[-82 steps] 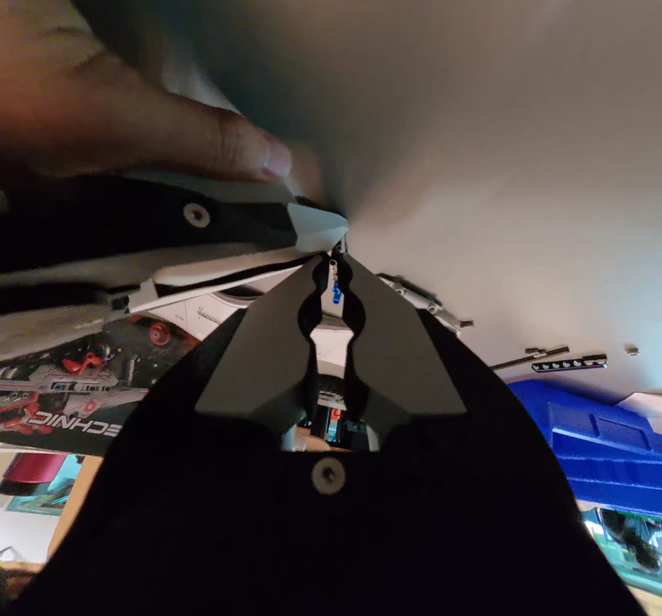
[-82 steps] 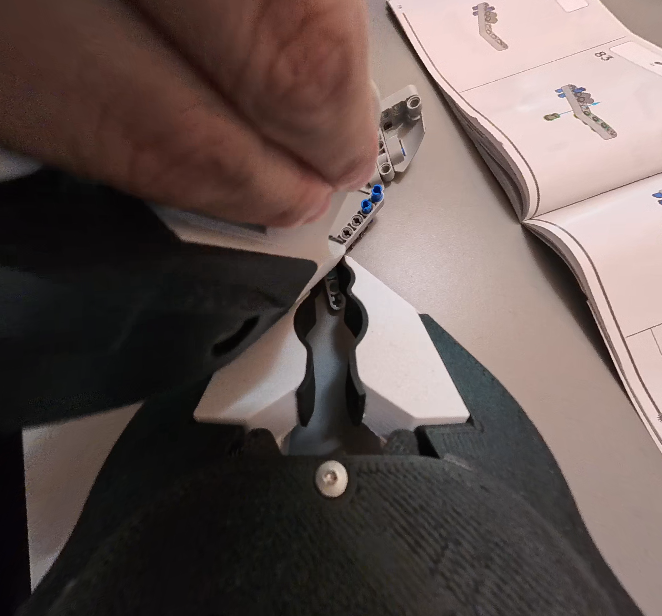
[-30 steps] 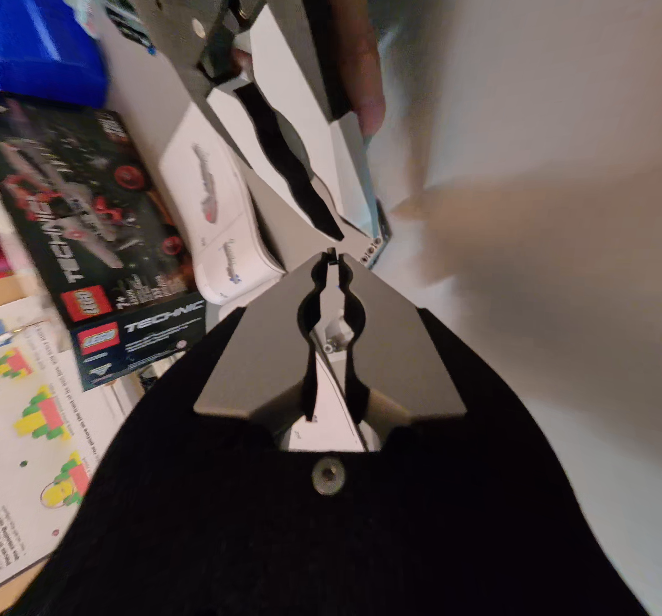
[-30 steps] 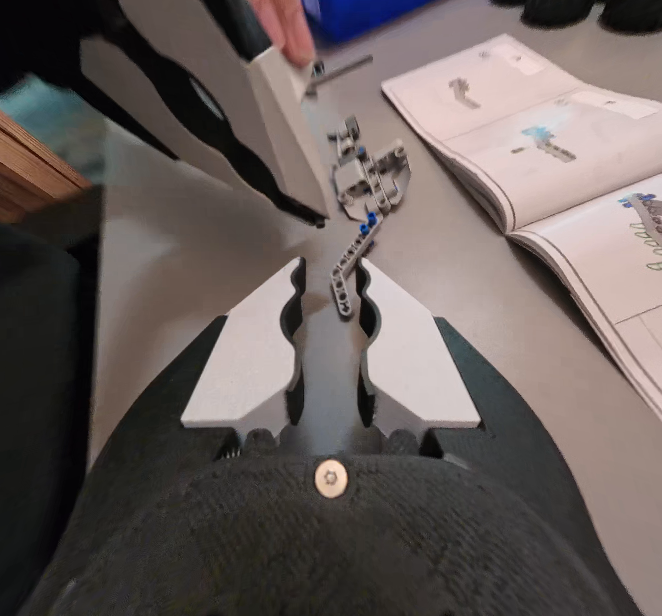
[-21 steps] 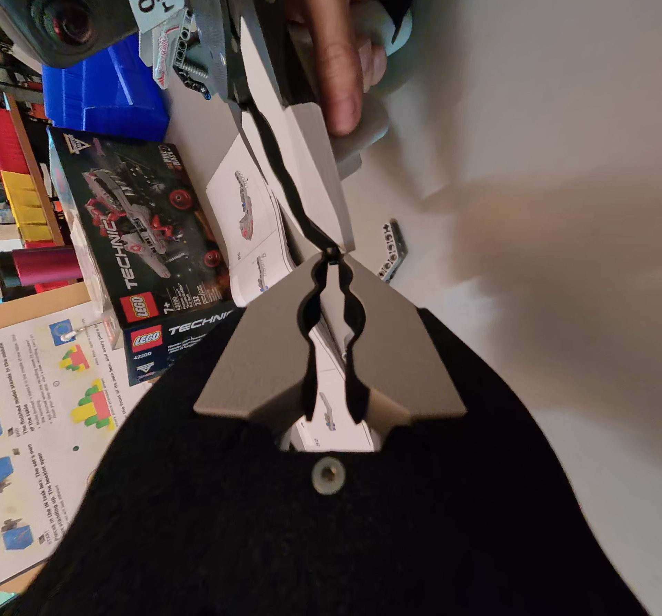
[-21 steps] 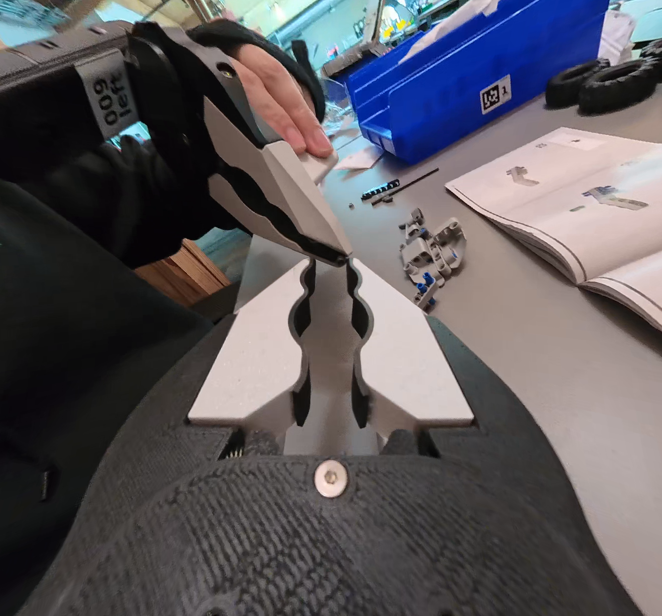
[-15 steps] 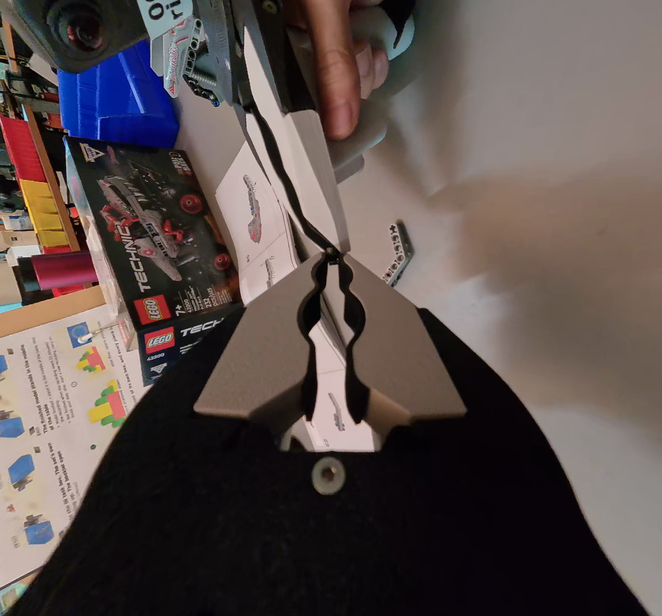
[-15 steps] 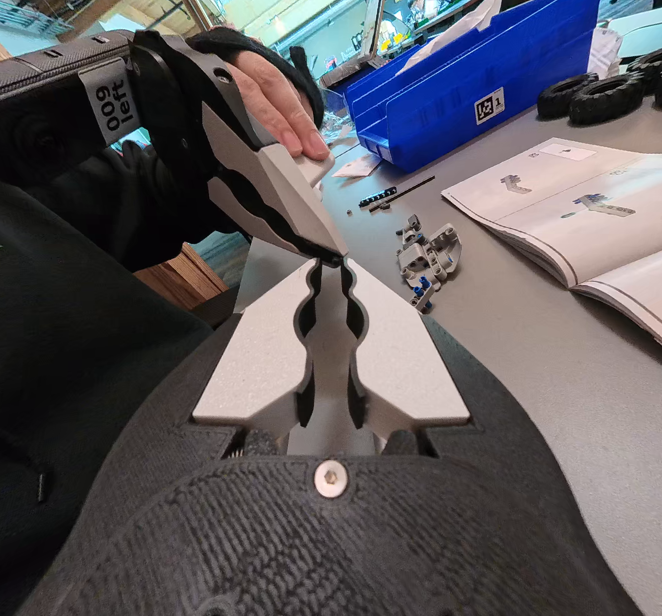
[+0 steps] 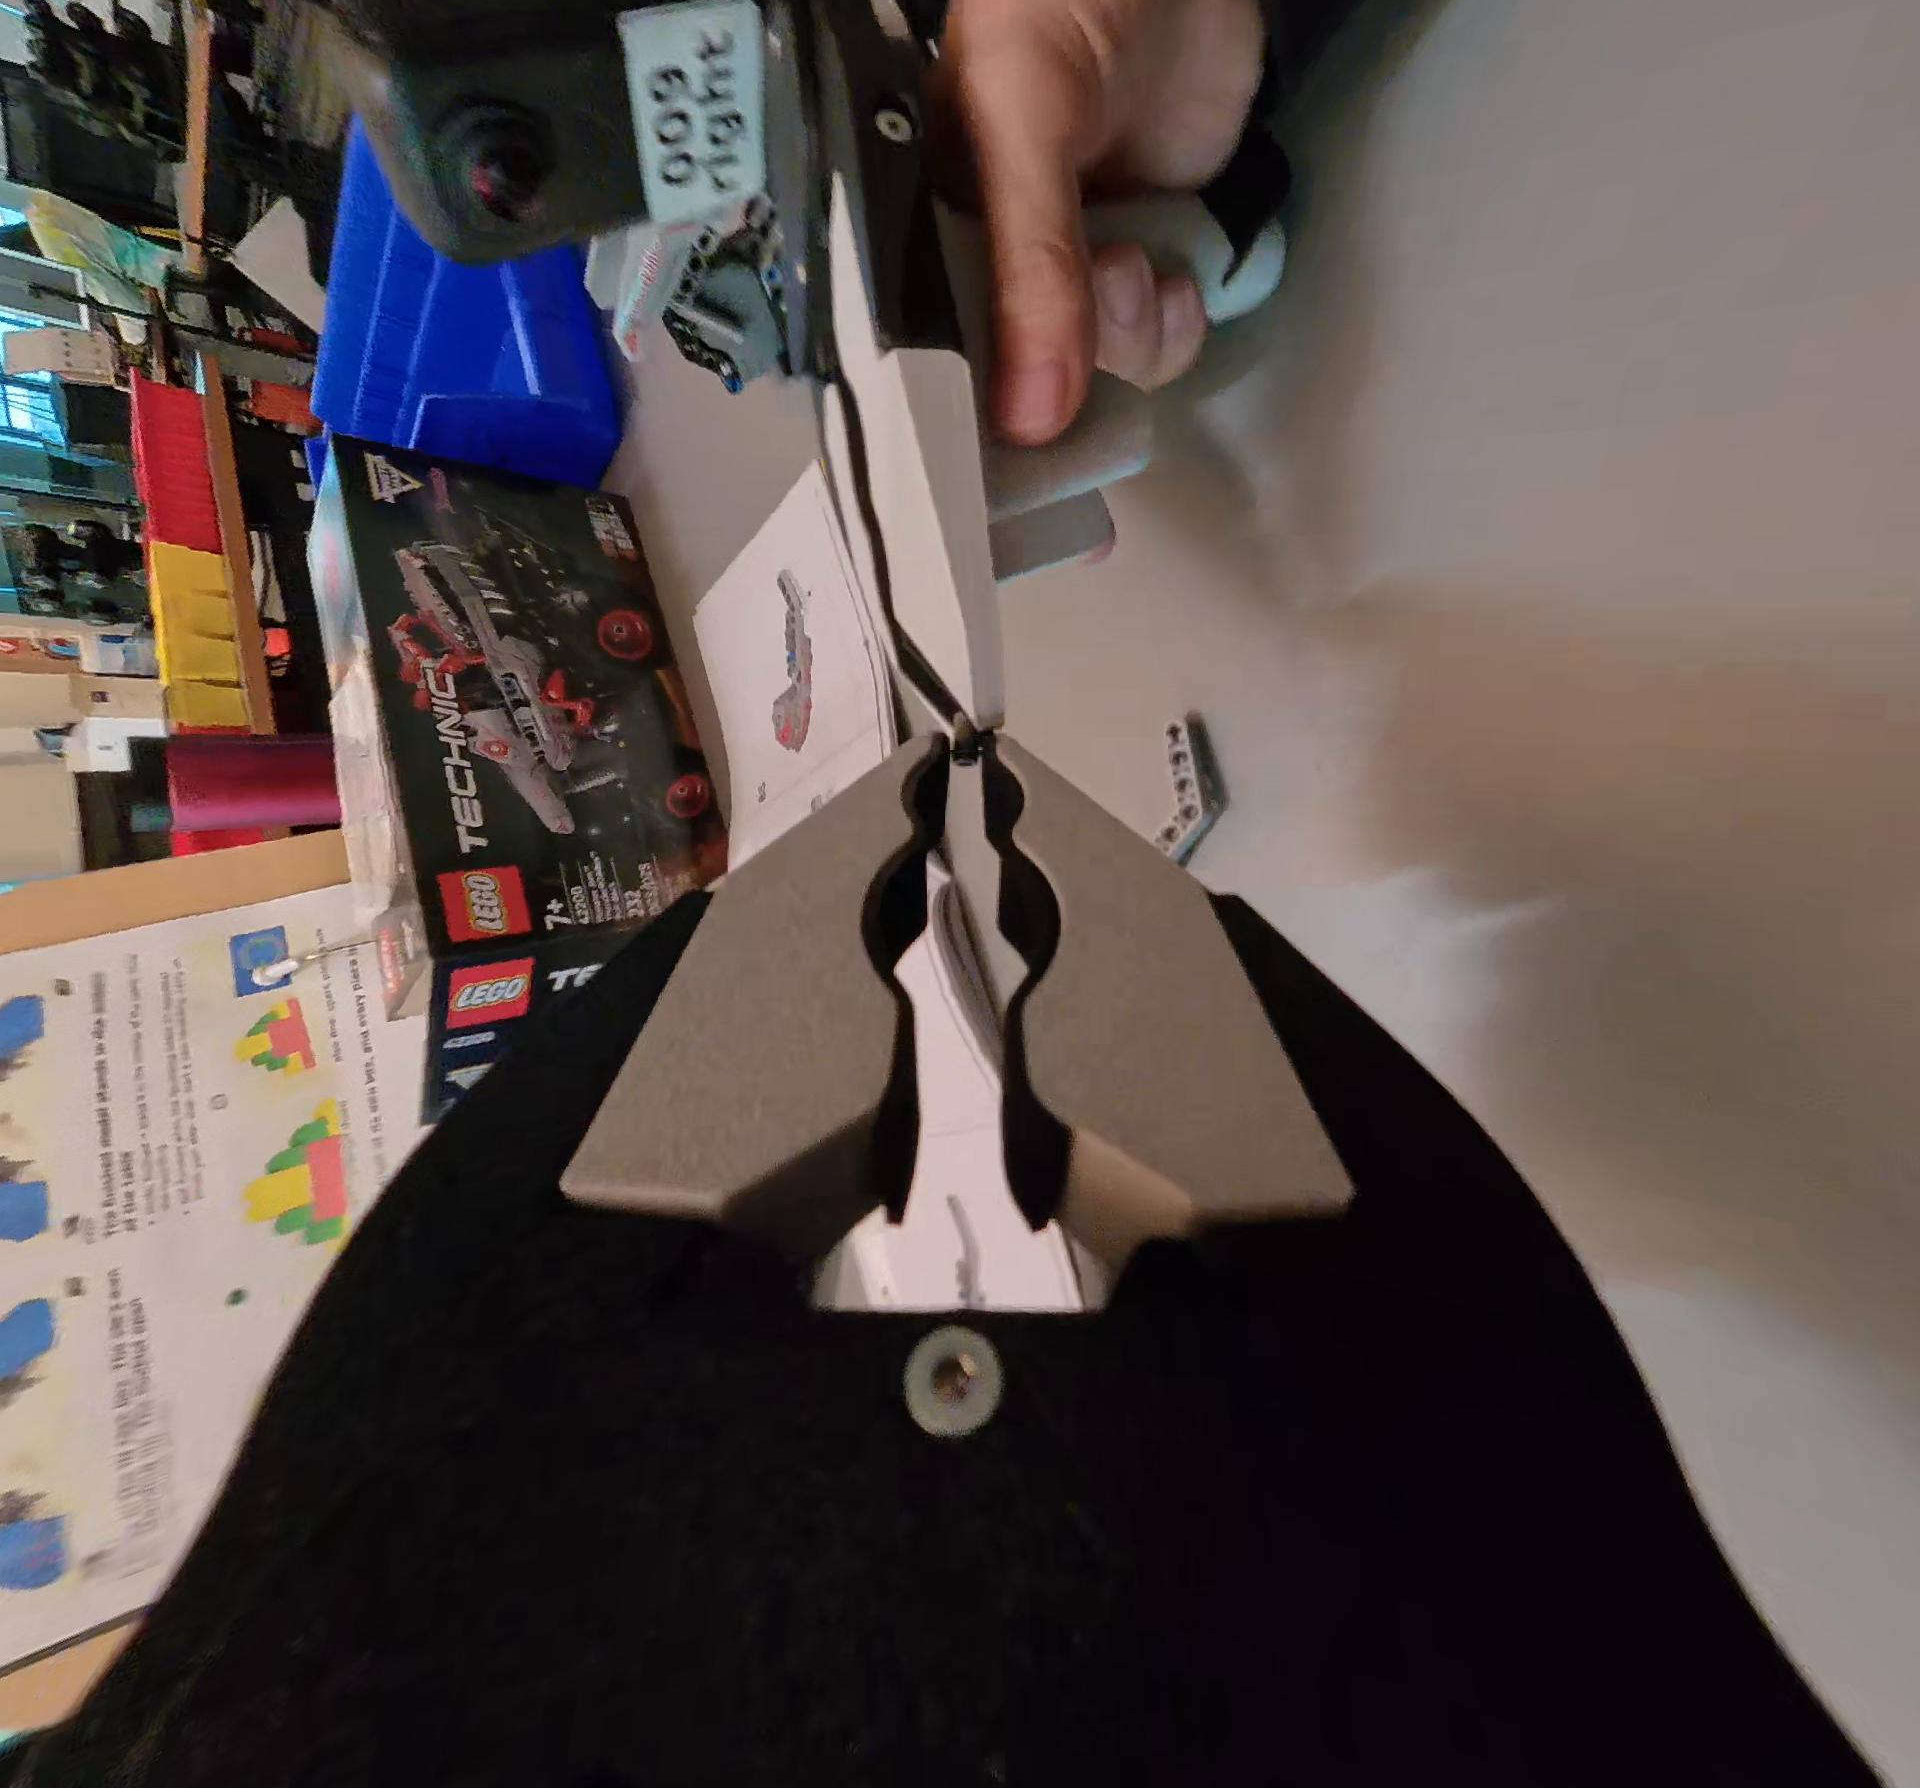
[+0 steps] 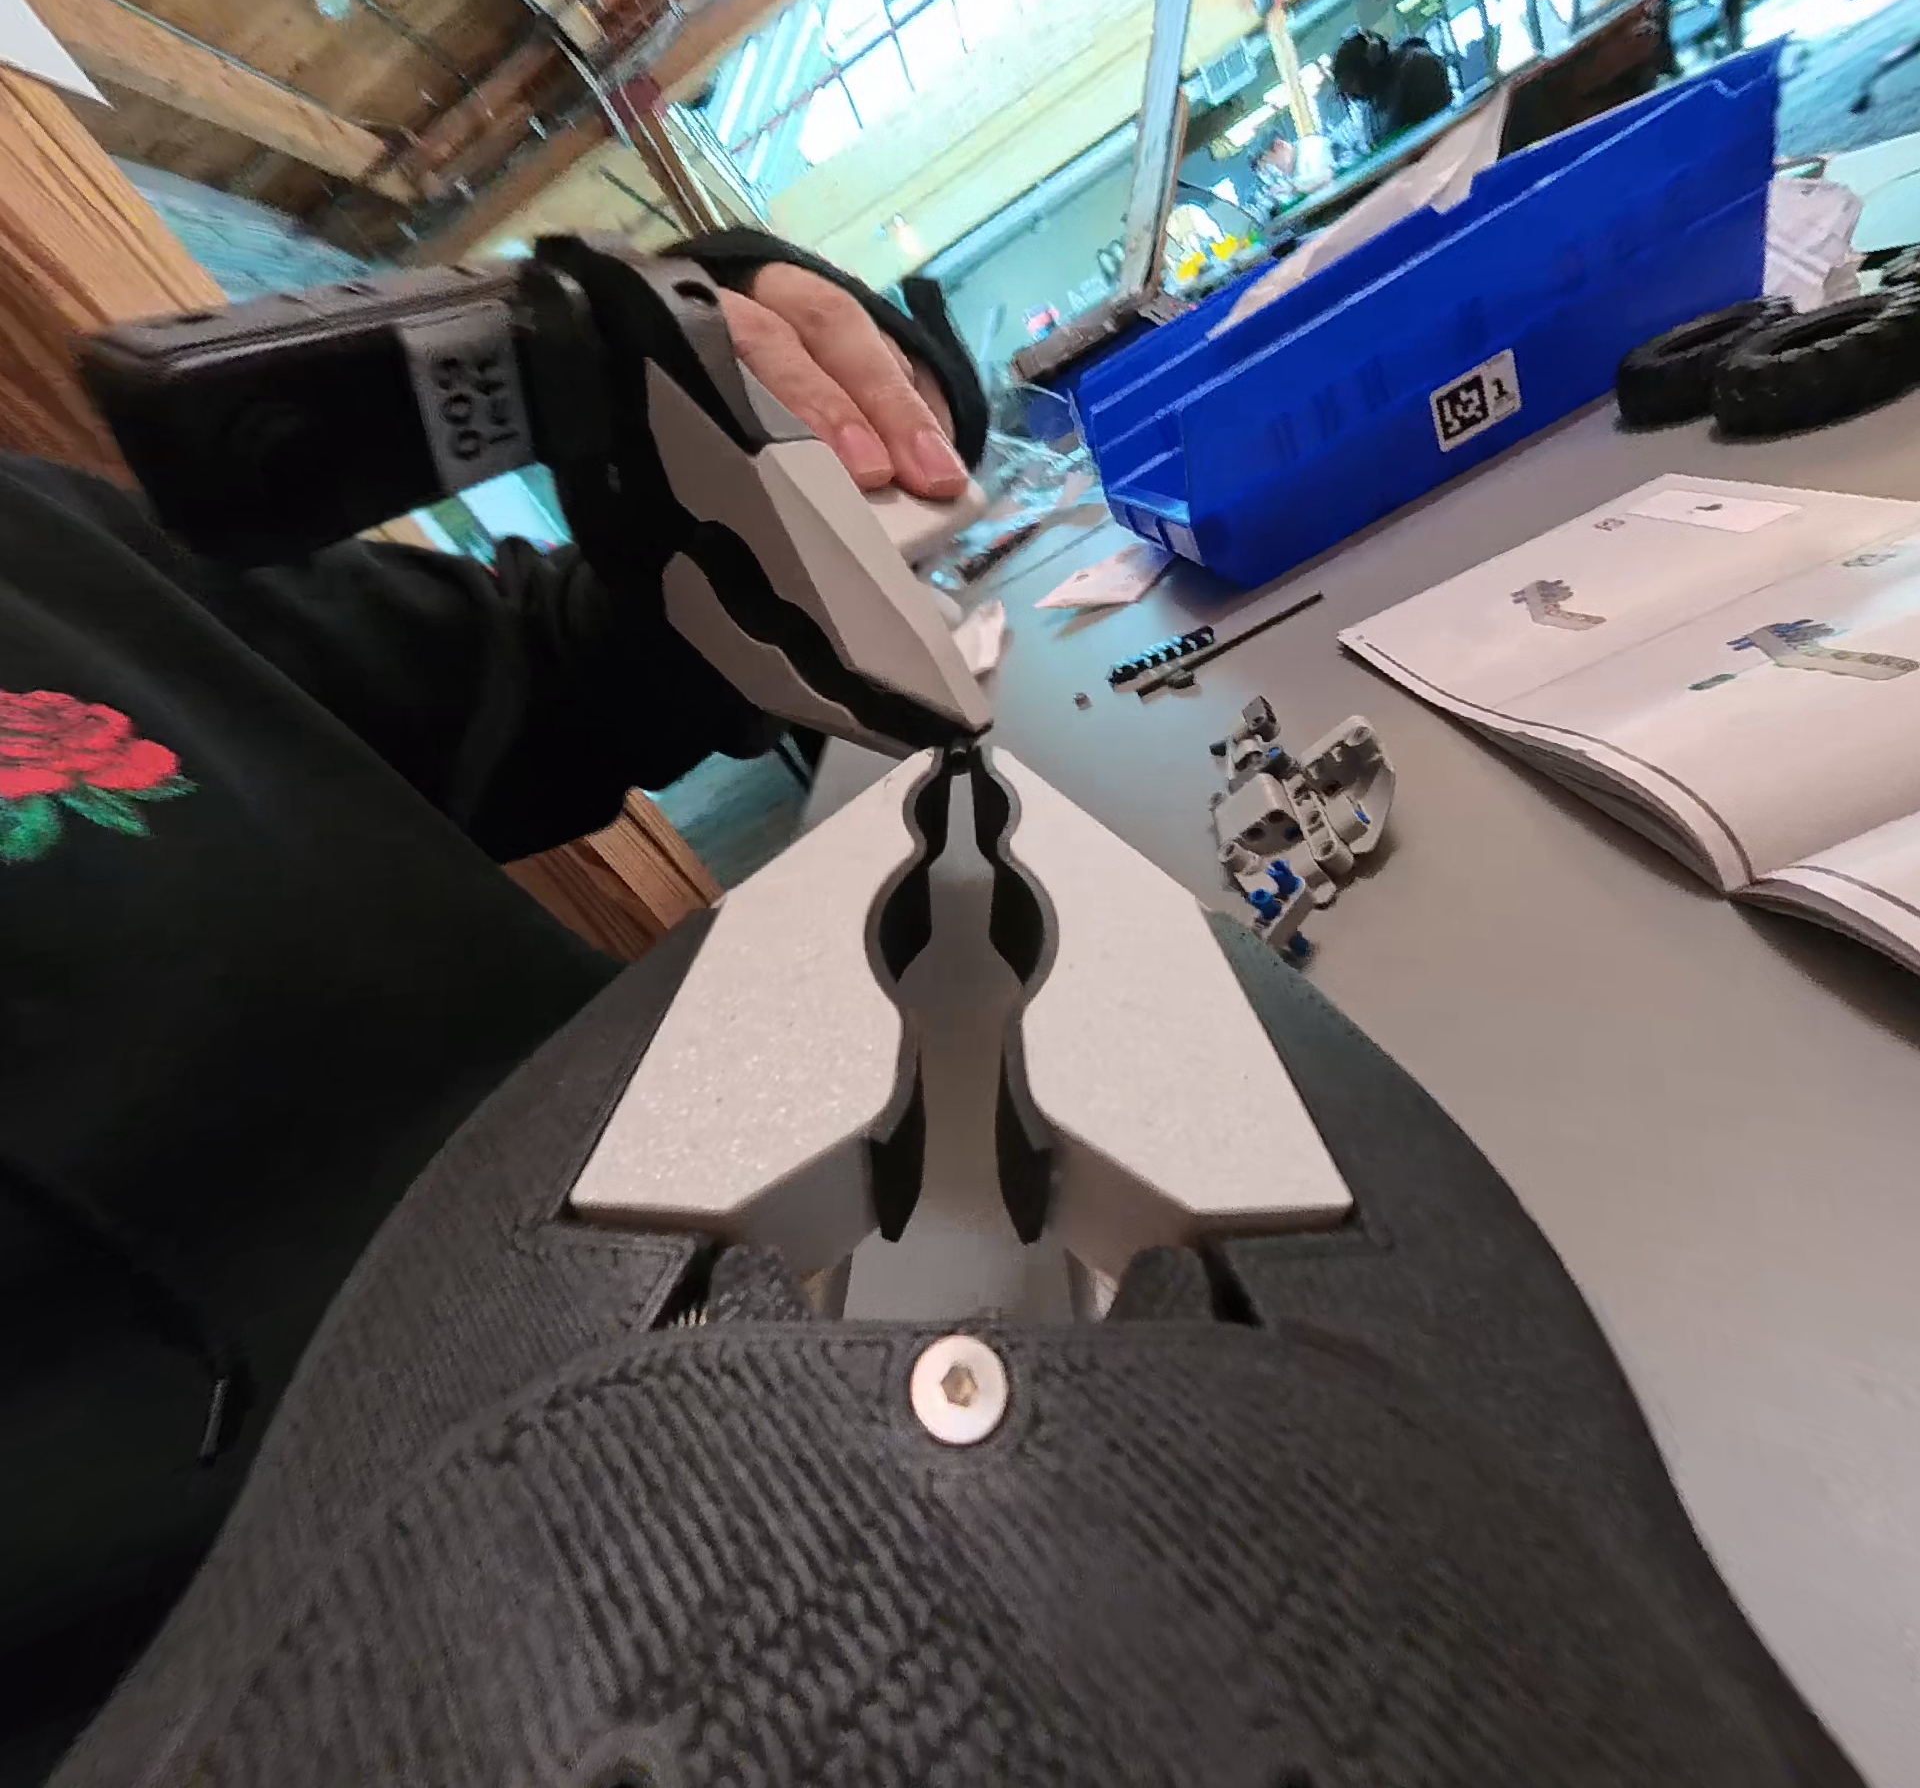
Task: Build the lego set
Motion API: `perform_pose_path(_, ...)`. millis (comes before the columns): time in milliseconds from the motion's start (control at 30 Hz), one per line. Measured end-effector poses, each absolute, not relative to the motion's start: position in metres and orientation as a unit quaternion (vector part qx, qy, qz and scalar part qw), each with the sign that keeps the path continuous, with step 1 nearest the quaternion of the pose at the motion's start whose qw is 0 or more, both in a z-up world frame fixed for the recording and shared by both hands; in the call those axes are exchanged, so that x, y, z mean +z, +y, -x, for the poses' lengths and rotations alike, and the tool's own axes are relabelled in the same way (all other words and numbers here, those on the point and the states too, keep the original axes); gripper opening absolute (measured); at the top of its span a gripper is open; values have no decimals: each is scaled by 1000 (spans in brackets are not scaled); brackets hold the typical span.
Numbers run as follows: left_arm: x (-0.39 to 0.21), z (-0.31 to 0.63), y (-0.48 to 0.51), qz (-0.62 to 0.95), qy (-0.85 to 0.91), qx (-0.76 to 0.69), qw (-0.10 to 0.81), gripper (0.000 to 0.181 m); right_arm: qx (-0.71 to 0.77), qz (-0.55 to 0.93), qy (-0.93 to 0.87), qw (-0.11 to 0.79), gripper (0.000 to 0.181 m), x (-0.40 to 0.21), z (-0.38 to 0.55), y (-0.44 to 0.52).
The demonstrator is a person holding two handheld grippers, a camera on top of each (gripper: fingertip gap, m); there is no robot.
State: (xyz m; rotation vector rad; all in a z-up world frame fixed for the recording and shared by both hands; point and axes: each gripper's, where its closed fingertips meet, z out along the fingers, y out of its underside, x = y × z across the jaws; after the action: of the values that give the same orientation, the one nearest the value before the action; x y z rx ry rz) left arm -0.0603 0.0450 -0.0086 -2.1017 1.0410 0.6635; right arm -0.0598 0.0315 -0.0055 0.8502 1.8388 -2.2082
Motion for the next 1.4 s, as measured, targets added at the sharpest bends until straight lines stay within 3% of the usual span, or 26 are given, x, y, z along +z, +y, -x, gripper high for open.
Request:
perform_pose_path(33, -6, 59, 45, 811, 392, 243, 359, 3, -745, -280, 600, 86, 3, -2, 58, 32)
perform_pose_path(600, 37, 28, 45, 786, 316, 55, 529, 2, -828, -180, 497, 185, 2, 39, 29, 34)
perform_pose_path(900, 40, 21, 41, 784, 300, 3, 543, 2, -834, -152, 503, 172, 2, 44, 22, 32)
perform_pose_path(1033, 29, 35, 40, 810, 295, 40, 505, 2, -821, -168, 529, 132, 2, 37, 29, 30)
perform_pose_path(1200, -18, 76, 26, 872, 308, 142, 354, 2, -676, -230, 698, -57, 12, -13, 53, 34)
perform_pose_path(1400, -67, 76, 24, 889, 354, 108, 269, 1, -509, -256, 814, -117, 13, -72, 63, 25)
